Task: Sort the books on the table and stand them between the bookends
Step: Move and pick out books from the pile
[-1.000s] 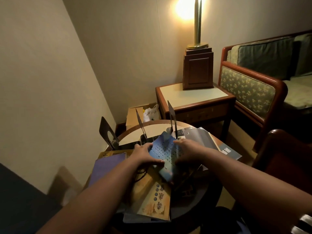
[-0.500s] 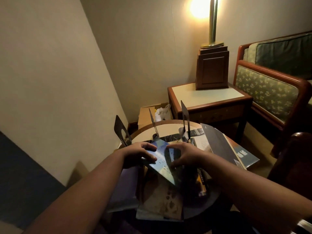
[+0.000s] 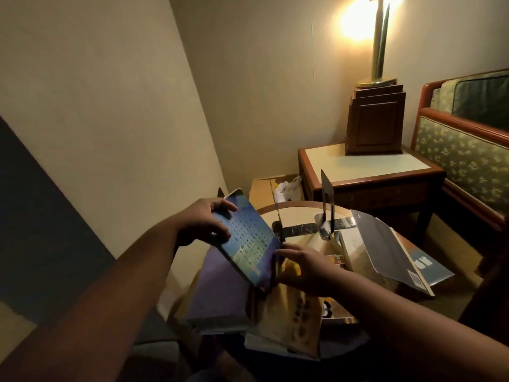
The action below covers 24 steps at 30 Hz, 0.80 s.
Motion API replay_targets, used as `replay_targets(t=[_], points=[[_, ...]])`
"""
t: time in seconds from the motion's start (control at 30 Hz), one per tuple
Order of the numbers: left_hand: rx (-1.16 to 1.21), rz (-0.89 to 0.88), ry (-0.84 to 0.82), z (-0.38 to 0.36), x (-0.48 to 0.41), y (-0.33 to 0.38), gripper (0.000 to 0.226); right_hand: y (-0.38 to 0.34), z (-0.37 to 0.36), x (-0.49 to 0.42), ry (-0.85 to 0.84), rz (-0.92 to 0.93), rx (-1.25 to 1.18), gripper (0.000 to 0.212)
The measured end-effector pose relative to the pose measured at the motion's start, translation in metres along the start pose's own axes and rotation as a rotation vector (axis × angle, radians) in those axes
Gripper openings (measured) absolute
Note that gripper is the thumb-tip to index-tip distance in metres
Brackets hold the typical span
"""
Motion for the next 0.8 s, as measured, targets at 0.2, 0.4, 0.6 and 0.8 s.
replay_targets(t=[0.2,0.4,0.6,0.8], points=[[-0.187,-0.120,0.176,0.035,-0.005,0.041,0.055,0.023,-0.060,-0.015,-0.146,0.002,0.456,0.067],[-0.293,-0.126,0.280,0.052,-0.020,0.045,0.058,0.023,-0.069,-0.015,-0.133,-0.024,0.455,0.104],[-0.348,-0.028,0.365,0.072,-0.049,0.021,0.054,0.019,-0.065,-0.014,-0.118,0.020,0.435,0.102],[-0.397,0.004,0.399,0.092,-0.091,0.007,0.051,0.022,-0.066,-0.026,-0.108,0.069,0.429,0.091]])
Point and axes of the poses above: each hand's wrist, its own x-axis away from the middle knuckle, its own z-axis out of the back of the hand, y = z × x, the point moved 10 cm from there along -x, towards the middle knuckle, and after that the axes turned 15 degrees about -z, right-handed, at the moved point
